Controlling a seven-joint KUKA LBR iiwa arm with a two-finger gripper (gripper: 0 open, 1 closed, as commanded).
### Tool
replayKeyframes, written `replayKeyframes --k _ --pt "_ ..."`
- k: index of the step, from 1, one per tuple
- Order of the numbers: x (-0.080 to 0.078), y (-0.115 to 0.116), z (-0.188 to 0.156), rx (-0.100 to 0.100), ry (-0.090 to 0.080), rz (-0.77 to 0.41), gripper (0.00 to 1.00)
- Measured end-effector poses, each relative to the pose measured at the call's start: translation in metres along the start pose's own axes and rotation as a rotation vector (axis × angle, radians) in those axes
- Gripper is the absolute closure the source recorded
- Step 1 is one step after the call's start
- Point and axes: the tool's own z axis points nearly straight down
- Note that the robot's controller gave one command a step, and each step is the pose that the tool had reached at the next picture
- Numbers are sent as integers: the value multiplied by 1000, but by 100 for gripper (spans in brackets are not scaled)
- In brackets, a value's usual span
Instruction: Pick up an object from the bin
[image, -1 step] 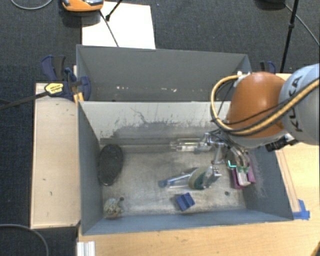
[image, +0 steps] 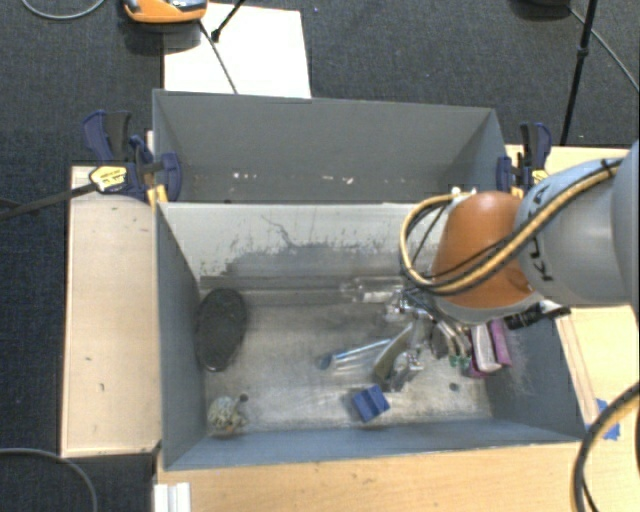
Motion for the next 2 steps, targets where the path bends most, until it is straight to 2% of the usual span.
replayKeyframes --k 1,2 --pt "-3 1 -4 0 -12 -1 100" --pt "-5 4 -139 1 -3 -95 100"
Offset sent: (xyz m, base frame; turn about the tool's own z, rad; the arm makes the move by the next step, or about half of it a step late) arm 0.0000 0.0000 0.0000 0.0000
